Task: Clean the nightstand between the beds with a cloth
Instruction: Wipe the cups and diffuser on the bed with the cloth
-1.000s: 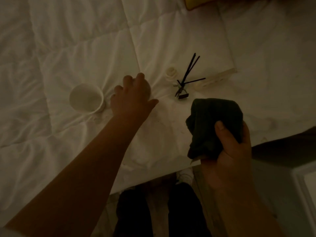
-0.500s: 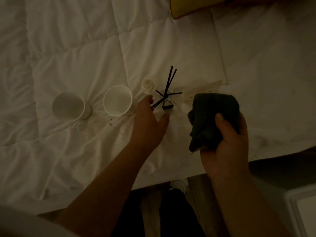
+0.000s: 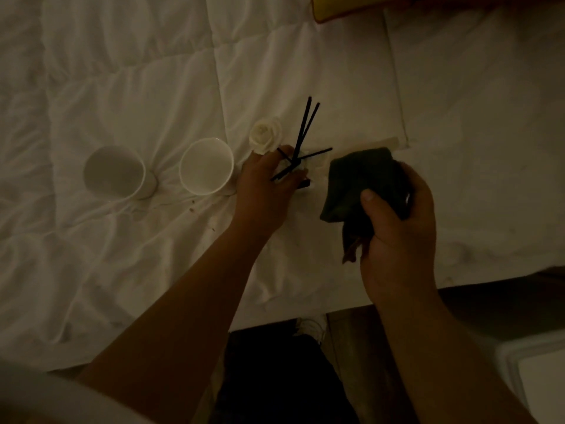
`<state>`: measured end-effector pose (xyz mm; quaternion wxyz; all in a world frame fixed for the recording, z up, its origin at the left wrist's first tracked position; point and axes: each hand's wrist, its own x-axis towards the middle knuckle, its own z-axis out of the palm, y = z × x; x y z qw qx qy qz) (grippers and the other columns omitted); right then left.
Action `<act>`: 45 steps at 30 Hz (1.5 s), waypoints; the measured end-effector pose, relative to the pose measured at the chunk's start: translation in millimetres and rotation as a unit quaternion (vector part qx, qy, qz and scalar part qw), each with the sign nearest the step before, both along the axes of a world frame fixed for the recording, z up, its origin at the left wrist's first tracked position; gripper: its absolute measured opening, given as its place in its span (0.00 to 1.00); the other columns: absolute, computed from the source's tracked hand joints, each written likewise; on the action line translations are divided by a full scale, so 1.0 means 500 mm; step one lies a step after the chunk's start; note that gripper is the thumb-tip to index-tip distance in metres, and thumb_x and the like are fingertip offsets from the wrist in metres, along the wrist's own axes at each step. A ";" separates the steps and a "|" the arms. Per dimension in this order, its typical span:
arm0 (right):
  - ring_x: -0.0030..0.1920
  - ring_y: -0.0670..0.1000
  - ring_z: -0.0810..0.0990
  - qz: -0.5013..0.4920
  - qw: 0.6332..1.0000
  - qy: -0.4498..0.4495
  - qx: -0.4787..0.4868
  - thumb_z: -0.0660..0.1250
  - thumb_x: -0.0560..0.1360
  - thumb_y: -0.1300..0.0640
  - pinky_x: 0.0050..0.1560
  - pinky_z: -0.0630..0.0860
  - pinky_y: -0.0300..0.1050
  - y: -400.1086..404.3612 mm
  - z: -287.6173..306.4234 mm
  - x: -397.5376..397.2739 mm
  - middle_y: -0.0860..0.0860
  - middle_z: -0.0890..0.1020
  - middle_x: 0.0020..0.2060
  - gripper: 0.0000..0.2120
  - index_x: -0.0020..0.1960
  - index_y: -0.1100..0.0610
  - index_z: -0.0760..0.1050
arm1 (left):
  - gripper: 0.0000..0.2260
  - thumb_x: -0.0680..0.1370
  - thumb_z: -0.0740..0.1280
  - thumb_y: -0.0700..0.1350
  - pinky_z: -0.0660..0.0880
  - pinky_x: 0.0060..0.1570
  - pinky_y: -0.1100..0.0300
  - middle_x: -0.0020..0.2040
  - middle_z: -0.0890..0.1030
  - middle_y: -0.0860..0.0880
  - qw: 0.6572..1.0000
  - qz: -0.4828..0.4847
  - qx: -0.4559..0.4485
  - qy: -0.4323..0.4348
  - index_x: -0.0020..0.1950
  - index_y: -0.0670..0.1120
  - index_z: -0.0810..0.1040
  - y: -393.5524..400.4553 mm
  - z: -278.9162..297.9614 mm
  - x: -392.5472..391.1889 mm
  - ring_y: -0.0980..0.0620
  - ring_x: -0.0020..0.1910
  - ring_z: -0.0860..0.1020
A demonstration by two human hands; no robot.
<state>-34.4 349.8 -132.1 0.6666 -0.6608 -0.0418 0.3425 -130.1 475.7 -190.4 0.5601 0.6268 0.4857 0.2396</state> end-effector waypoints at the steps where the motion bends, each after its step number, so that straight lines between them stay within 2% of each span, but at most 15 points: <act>1: 0.55 0.39 0.79 0.017 0.997 -0.072 -0.033 0.70 0.71 0.57 0.49 0.78 0.35 0.004 0.004 -0.006 0.42 0.78 0.57 0.25 0.66 0.49 0.71 | 0.11 0.76 0.70 0.38 0.78 0.45 0.67 0.56 0.77 0.48 1.000 0.013 -0.011 -0.020 0.58 0.41 0.77 -0.006 0.013 -0.001 0.57 0.52 0.80; 5: 0.64 0.46 0.73 0.131 0.922 -0.354 -0.087 0.70 0.72 0.52 0.63 0.71 0.37 0.028 0.012 -0.040 0.51 0.75 0.63 0.24 0.66 0.56 0.72 | 0.09 0.75 0.70 0.37 0.74 0.44 0.74 0.48 0.81 0.55 0.997 0.000 0.017 -0.071 0.55 0.45 0.78 -0.019 0.080 -0.018 0.64 0.48 0.80; 8: 0.68 0.53 0.69 0.182 0.902 -0.388 -0.049 0.66 0.74 0.46 0.67 0.70 0.50 0.059 0.023 -0.060 0.57 0.70 0.67 0.25 0.68 0.54 0.68 | 0.13 0.75 0.68 0.35 0.77 0.44 0.67 0.51 0.82 0.51 0.996 -0.018 0.003 -0.084 0.57 0.48 0.77 -0.030 0.116 -0.042 0.57 0.51 0.81; 11: 0.60 0.45 0.77 0.164 0.946 -0.280 -0.006 0.67 0.73 0.47 0.57 0.77 0.44 0.099 0.045 -0.052 0.47 0.78 0.59 0.19 0.63 0.47 0.71 | 0.14 0.76 0.66 0.32 0.78 0.44 0.64 0.52 0.82 0.50 0.991 -0.068 -0.010 -0.110 0.58 0.47 0.76 -0.035 0.145 -0.061 0.55 0.50 0.82; 14: 0.53 0.48 0.82 0.145 0.988 0.004 0.042 0.66 0.73 0.49 0.51 0.80 0.46 0.130 0.062 -0.020 0.46 0.83 0.52 0.17 0.60 0.52 0.76 | 0.12 0.76 0.68 0.37 0.78 0.52 0.59 0.52 0.82 0.53 0.985 -0.131 0.012 -0.111 0.57 0.49 0.77 -0.029 0.167 -0.080 0.55 0.53 0.81; 16: 0.56 0.55 0.81 0.155 0.948 0.255 0.108 0.64 0.75 0.47 0.53 0.79 0.53 0.131 0.066 -0.010 0.55 0.82 0.56 0.23 0.67 0.57 0.73 | 0.12 0.76 0.68 0.41 0.77 0.54 0.58 0.52 0.81 0.58 0.979 -0.162 0.032 -0.120 0.56 0.54 0.76 -0.021 0.178 -0.092 0.55 0.56 0.80; 18: 0.54 0.56 0.82 0.191 0.903 0.365 0.119 0.64 0.73 0.43 0.50 0.78 0.53 0.127 0.070 -0.009 0.56 0.82 0.55 0.28 0.69 0.56 0.71 | 0.12 0.76 0.67 0.43 0.75 0.54 0.64 0.52 0.80 0.61 0.974 -0.177 0.069 -0.127 0.56 0.56 0.75 -0.012 0.183 -0.098 0.58 0.56 0.78; 23: 0.46 0.55 0.84 0.217 0.886 0.402 0.082 0.61 0.72 0.34 0.47 0.80 0.55 0.129 0.064 -0.017 0.55 0.84 0.48 0.28 0.60 0.52 0.79 | 0.11 0.75 0.66 0.42 0.77 0.55 0.52 0.54 0.80 0.53 0.975 -0.102 0.008 -0.199 0.56 0.52 0.75 -0.018 0.176 -0.098 0.49 0.58 0.78; 27: 0.36 0.48 0.81 0.175 0.902 0.391 0.056 0.58 0.75 0.34 0.36 0.77 0.41 0.130 0.052 -0.066 0.52 0.83 0.43 0.26 0.53 0.53 0.81 | 0.10 0.75 0.67 0.44 0.78 0.54 0.51 0.53 0.82 0.53 0.984 -0.005 0.028 -0.177 0.55 0.53 0.75 -0.026 0.178 -0.086 0.51 0.55 0.80; 30: 0.48 0.55 0.75 0.117 0.913 0.388 0.050 0.59 0.76 0.37 0.53 0.72 0.48 0.121 0.034 -0.111 0.56 0.77 0.51 0.25 0.61 0.55 0.77 | 0.10 0.76 0.67 0.42 0.77 0.56 0.51 0.53 0.82 0.53 0.985 0.059 0.048 -0.155 0.56 0.53 0.75 -0.023 0.180 -0.069 0.53 0.55 0.80; 33: 0.56 0.56 0.81 0.087 0.887 0.447 0.077 0.54 0.79 0.39 0.65 0.70 0.54 0.096 0.027 -0.132 0.54 0.83 0.50 0.24 0.52 0.54 0.83 | 0.11 0.76 0.68 0.41 0.77 0.57 0.57 0.55 0.81 0.53 0.985 0.086 0.050 -0.140 0.57 0.51 0.75 -0.024 0.185 -0.055 0.56 0.57 0.79; 36: 0.43 0.49 0.83 0.026 0.901 0.419 0.111 0.57 0.78 0.50 0.50 0.78 0.46 0.078 0.012 -0.136 0.49 0.84 0.39 0.16 0.45 0.52 0.82 | 0.10 0.76 0.69 0.40 0.74 0.47 0.72 0.50 0.80 0.59 0.988 0.073 0.078 -0.115 0.56 0.49 0.74 -0.037 0.187 -0.053 0.65 0.51 0.79; 38: 0.46 0.53 0.84 -0.001 0.880 0.443 0.173 0.58 0.78 0.53 0.52 0.80 0.45 0.077 0.024 -0.130 0.55 0.84 0.43 0.16 0.47 0.58 0.83 | 0.09 0.77 0.68 0.40 0.73 0.44 0.75 0.46 0.80 0.61 0.991 0.044 0.082 -0.101 0.54 0.50 0.74 -0.054 0.184 -0.061 0.68 0.48 0.79; 42: 0.50 0.56 0.83 0.016 0.876 0.447 0.179 0.59 0.77 0.52 0.53 0.80 0.46 0.091 0.038 -0.115 0.58 0.82 0.48 0.17 0.52 0.62 0.80 | 0.11 0.77 0.67 0.43 0.76 0.48 0.69 0.49 0.81 0.59 0.993 -0.042 0.073 -0.082 0.54 0.58 0.75 -0.070 0.191 -0.084 0.62 0.51 0.80; 45: 0.57 0.55 0.79 0.048 0.871 0.454 0.184 0.58 0.78 0.41 0.63 0.73 0.46 0.094 0.047 -0.116 0.57 0.80 0.54 0.23 0.58 0.59 0.77 | 0.13 0.76 0.67 0.43 0.76 0.56 0.61 0.55 0.80 0.53 0.987 -0.090 0.116 -0.061 0.60 0.48 0.77 -0.049 0.193 -0.095 0.59 0.57 0.78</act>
